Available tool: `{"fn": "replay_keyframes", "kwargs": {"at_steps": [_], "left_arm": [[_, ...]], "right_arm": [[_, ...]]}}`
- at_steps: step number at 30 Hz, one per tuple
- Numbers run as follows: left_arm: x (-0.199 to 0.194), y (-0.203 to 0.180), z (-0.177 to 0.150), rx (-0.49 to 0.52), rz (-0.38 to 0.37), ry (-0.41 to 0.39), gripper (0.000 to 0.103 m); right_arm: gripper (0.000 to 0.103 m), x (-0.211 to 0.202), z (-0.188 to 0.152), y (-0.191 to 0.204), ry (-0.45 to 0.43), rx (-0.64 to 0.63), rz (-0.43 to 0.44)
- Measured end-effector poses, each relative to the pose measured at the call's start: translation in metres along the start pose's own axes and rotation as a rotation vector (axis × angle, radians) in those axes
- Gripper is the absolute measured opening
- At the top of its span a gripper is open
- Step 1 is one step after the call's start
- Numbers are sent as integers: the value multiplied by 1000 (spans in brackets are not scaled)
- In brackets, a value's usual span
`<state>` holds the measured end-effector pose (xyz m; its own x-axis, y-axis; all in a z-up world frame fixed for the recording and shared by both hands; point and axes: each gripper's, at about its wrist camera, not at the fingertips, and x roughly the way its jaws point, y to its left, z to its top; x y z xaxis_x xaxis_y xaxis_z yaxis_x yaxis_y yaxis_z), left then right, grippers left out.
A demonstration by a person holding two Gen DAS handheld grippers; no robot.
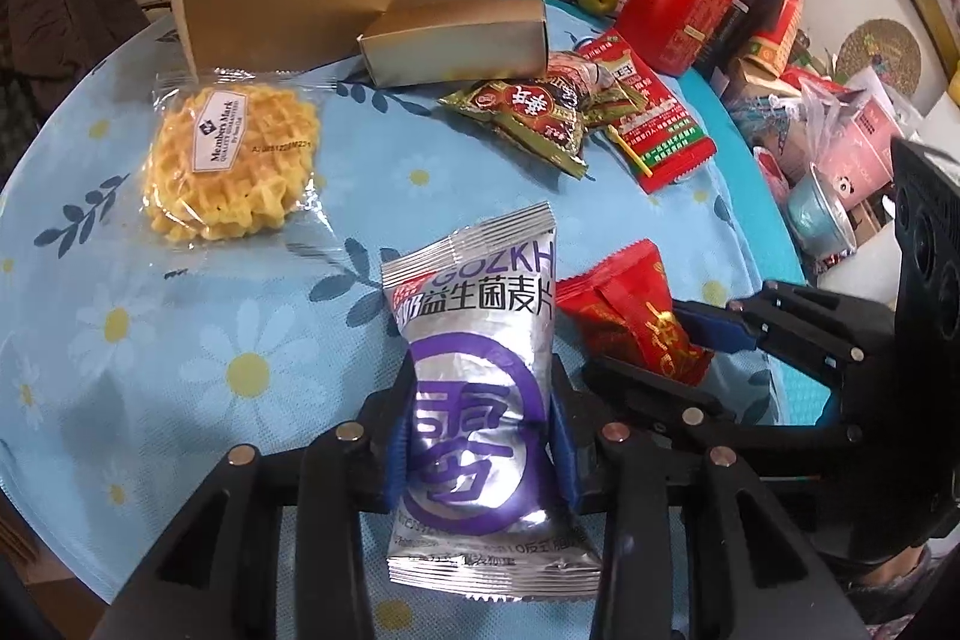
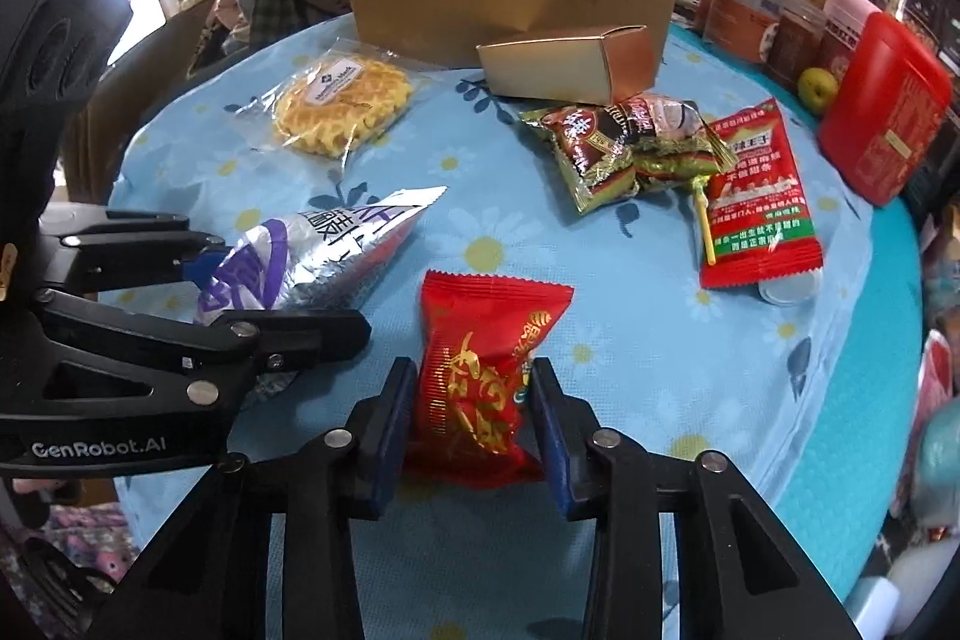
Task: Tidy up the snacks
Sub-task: 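Lift both held packs and carry them toward the cardboard box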
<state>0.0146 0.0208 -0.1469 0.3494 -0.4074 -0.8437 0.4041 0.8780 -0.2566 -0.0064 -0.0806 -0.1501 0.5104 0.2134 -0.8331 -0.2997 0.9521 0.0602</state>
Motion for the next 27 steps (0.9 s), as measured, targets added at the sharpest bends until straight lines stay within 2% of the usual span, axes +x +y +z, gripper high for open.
{"fn": "replay_keyframes", "kwargs": {"at_steps": [3,6,9,19,27], "left_arm": [[-3,-3,-2,18,-7,7,37],[-7,-1,-5,-16,-75,23,37],[-13,-4,-8,-10,-67,12,37],[-45,-7,-8,7,-64,-63,37],[-74,-5,10,20,-64,-156,37]], "right_arm": [[36,-7,-3,-2,-27,20,24],[35,-18,-6,-4,-59,46,88],[35,-26,-7,0,-72,45,97],[35,-45,-2,11,-124,19,120],[34,-69,22,17,-203,-34,117]]}}
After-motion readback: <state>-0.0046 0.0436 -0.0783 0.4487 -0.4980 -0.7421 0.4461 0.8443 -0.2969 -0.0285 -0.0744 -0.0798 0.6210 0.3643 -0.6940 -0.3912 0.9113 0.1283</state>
